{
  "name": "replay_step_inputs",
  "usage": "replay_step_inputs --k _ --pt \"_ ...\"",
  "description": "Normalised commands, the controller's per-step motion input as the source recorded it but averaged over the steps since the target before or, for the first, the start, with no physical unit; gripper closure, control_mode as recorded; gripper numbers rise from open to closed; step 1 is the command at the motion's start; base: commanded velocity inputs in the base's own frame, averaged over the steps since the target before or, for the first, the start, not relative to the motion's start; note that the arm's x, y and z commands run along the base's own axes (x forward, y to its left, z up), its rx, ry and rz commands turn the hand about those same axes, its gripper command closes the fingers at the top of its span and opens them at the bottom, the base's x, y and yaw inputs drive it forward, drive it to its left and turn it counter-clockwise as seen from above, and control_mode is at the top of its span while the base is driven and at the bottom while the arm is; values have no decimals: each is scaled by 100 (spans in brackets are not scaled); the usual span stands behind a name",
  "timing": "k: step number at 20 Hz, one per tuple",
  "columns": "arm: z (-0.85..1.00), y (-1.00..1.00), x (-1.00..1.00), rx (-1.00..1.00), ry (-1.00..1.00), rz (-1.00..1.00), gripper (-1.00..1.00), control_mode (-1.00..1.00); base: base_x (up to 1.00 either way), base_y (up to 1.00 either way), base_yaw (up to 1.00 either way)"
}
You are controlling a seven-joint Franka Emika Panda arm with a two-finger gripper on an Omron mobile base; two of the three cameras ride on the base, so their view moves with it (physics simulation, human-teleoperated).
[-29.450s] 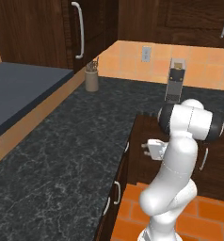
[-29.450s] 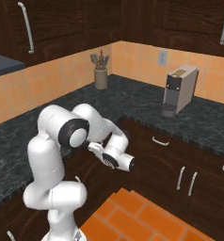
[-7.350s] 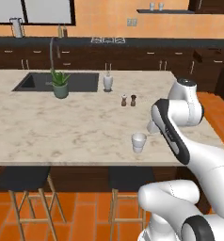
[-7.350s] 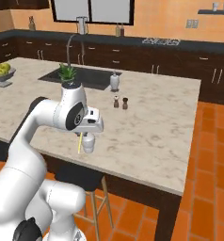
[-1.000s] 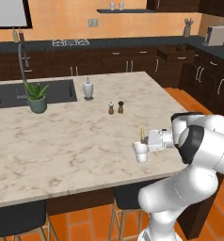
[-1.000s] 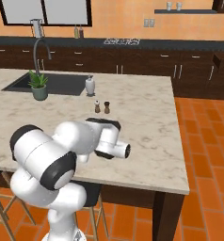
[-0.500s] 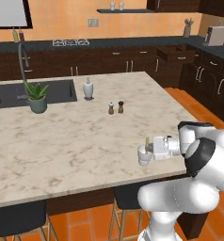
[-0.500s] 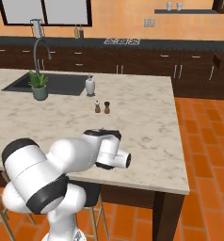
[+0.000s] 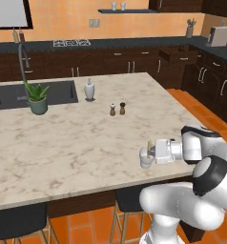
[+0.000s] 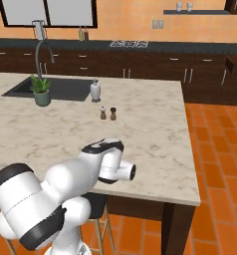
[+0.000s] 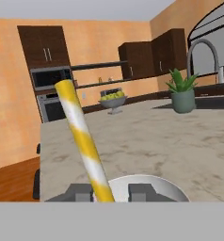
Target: Take a straw from the drawer in front and place it inside the glass cup on the dining counter.
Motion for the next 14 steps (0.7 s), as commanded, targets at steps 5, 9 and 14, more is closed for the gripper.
replay_step_inputs --k 5,9,14 --pt "0 -5 0 0 0 0 -100 -100 0 0 0" --pt "0 -2 0 0 0 0 -100 -100 0 0 0" --pt "14 0 -9 1 -1 0 -100 -100 0 0 0"
